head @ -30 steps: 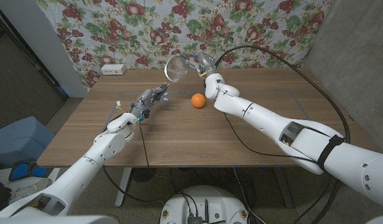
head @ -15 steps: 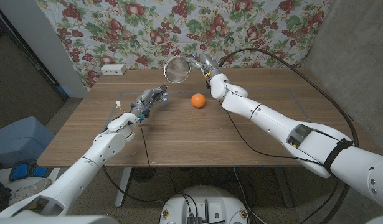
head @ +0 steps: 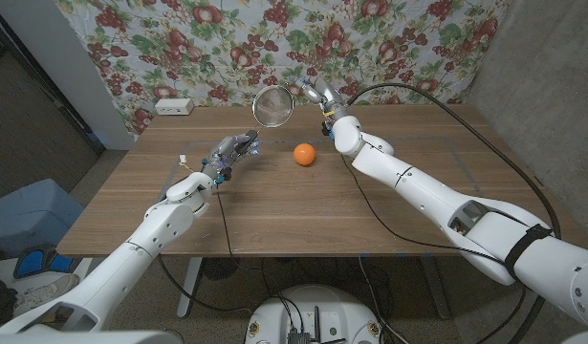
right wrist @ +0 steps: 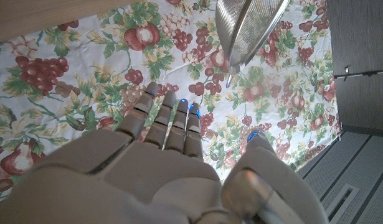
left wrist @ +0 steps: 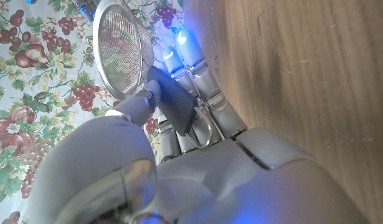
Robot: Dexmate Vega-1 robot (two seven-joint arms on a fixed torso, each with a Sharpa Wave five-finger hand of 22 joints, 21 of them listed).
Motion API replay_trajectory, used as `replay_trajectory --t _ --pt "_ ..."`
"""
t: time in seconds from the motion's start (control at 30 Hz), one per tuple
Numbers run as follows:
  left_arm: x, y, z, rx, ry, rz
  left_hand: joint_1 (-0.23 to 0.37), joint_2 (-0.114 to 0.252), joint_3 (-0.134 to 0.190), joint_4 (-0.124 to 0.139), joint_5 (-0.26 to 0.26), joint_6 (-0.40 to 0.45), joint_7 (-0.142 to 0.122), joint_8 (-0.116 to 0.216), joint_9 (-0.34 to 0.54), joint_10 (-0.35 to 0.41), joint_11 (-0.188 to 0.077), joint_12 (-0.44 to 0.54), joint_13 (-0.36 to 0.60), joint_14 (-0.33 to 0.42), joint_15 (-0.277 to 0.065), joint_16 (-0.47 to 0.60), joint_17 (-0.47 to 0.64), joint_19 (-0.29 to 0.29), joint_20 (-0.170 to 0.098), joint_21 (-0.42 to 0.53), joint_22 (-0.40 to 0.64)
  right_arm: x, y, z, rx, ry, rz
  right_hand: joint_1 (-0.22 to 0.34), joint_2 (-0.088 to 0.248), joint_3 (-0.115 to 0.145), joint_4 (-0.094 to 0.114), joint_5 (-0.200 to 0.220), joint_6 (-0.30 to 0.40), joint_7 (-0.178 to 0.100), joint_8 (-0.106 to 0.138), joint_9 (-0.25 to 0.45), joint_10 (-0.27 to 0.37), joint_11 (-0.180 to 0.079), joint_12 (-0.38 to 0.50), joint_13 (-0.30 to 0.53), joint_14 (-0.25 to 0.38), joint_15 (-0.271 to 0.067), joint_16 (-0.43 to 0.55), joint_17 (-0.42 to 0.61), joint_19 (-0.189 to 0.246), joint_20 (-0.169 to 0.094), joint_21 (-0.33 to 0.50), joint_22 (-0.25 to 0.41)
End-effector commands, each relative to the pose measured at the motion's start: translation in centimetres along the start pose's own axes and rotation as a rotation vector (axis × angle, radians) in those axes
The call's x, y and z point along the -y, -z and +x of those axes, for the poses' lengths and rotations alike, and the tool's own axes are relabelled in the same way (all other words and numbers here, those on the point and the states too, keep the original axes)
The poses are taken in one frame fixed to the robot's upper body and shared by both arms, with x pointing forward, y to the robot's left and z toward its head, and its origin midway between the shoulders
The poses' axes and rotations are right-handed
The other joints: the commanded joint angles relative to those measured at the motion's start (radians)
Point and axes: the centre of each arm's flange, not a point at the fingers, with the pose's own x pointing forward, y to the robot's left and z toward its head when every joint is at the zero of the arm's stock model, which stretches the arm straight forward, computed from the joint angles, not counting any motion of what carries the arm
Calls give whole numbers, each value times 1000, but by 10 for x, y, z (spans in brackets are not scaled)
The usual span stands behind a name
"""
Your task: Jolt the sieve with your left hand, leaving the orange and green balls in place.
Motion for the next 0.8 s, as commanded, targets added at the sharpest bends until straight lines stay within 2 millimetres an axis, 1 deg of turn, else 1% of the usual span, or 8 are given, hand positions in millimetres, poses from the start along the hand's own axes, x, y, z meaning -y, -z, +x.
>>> replay_trajectory --t 0.03,0.13,0.17,0.63,0.8 --pt "4 0 -3 4 -14 -17 20 12 3 6 4 132 125 -3 4 84 -76 -3 3 34 -47 -3 4 -1 4 8 2 14 10 -9 19 45 108 -12 13 1 7 -1 18 4 7 1 11 8 8 0 18 1 -1 5 4 -9 1 2" --pt "4 1 -4 2 -18 -18 20 12 3 6 4 134 124 -4 6 85 -76 -5 3 36 -48 -3 5 -2 3 11 1 16 14 -11 13 47 137 -14 16 2 7 -1 22 6 8 0 12 9 9 -1 20 1 -1 4 7 -10 2 2" --pt "4 1 -4 3 -21 -20 21 13 3 6 5 134 124 -5 6 87 -72 -5 3 36 -48 -4 5 -3 3 12 1 17 15 -12 13 49 144 -15 18 2 8 0 22 7 8 0 14 11 9 -1 20 3 -1 4 9 -11 3 2" --pt "7 -1 -7 8 -23 -7 20 12 1 7 4 140 121 -9 13 93 -78 -13 3 40 -48 -7 5 -5 0 22 0 33 32 -29 -14 76 257 -20 35 10 5 2 42 14 12 -3 19 19 10 -8 31 6 -2 2 25 -17 9 2" --pt "8 -2 -8 8 -22 -1 21 12 1 6 4 139 118 -12 15 92 -80 -16 4 39 -49 -9 5 -7 -1 25 0 39 40 -35 -30 84 312 -20 41 15 3 4 45 16 12 -4 34 23 15 -11 40 8 0 1 28 -18 10 3"
